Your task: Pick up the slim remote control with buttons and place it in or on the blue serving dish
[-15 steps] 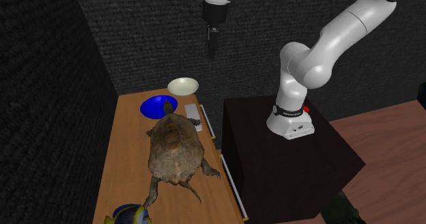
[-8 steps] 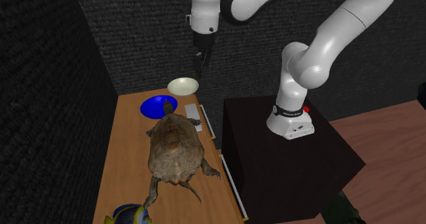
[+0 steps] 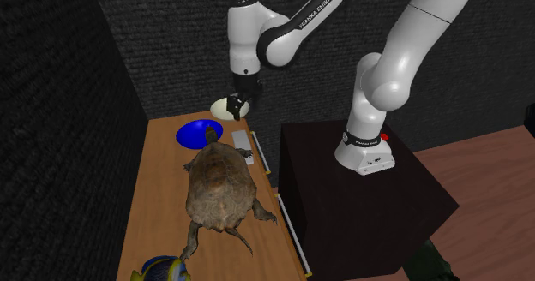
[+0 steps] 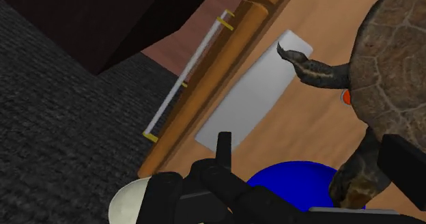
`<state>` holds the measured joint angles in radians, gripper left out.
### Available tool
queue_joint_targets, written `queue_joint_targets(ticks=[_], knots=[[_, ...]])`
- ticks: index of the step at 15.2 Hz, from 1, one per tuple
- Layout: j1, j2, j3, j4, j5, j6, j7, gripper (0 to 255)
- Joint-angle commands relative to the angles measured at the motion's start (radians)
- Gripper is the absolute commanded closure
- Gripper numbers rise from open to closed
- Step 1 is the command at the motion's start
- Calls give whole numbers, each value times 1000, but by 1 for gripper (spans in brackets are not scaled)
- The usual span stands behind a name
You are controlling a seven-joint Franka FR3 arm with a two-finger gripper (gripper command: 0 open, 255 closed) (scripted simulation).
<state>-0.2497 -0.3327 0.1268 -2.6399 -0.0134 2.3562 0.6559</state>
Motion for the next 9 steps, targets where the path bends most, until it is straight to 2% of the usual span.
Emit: queue_joint_targets(ticks=[1, 9], knots=[[-26, 74, 8, -4, -2, 73, 87, 0], [-99, 396, 0, 32, -40, 332, 429, 0]])
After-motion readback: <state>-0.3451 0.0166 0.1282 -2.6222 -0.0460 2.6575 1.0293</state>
